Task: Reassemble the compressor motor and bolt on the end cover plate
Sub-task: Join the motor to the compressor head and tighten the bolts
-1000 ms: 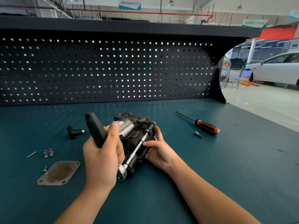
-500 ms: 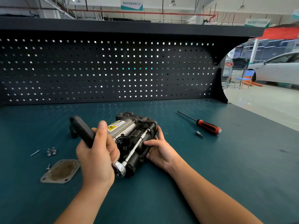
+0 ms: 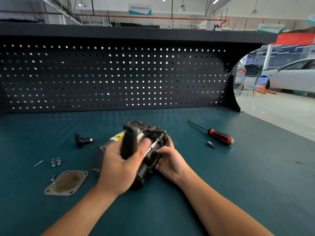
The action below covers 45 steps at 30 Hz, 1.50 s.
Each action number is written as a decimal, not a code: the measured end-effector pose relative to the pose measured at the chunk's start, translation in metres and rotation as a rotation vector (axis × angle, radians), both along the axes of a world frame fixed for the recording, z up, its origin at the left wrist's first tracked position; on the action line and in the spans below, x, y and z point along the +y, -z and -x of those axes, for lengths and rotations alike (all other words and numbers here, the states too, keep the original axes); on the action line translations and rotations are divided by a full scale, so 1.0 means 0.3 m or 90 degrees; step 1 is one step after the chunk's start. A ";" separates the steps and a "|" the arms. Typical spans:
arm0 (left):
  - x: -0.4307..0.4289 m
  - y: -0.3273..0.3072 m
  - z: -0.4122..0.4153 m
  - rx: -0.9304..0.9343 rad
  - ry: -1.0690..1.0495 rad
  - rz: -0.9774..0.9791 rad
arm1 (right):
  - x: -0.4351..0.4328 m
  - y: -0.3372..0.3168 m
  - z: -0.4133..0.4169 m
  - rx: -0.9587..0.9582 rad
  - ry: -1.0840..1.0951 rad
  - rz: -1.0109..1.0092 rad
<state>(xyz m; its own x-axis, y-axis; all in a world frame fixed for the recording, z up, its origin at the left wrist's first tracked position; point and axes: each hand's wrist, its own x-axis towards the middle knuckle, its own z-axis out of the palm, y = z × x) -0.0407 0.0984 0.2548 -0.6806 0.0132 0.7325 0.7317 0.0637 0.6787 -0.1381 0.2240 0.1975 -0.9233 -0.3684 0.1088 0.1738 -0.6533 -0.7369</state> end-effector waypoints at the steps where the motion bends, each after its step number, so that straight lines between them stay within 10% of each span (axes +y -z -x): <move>1: -0.004 0.001 -0.001 0.056 -0.006 0.122 | -0.003 0.000 0.003 -0.003 0.008 0.011; 5: -0.012 0.028 0.006 0.219 0.054 0.481 | -0.004 0.008 0.023 -0.026 0.025 0.065; 10: -0.003 0.065 0.007 0.384 -0.052 0.638 | -0.022 -0.001 0.010 -0.023 0.033 0.036; 23: -0.080 0.011 0.073 -0.289 -0.048 -0.600 | -0.034 0.009 0.017 -0.039 0.075 -0.049; 33: -0.024 0.000 0.022 -0.039 -0.001 -0.127 | -0.037 0.013 0.014 0.017 0.068 -0.133; 40: -0.016 0.031 0.015 0.278 0.023 0.571 | -0.030 0.005 0.008 0.032 0.104 -0.119; 42: -0.018 0.028 0.012 0.260 0.003 0.521 | -0.030 0.002 0.010 0.027 0.096 -0.101; 45: -0.014 0.020 0.000 0.042 0.018 0.127 | -0.030 0.000 0.007 0.018 0.075 -0.088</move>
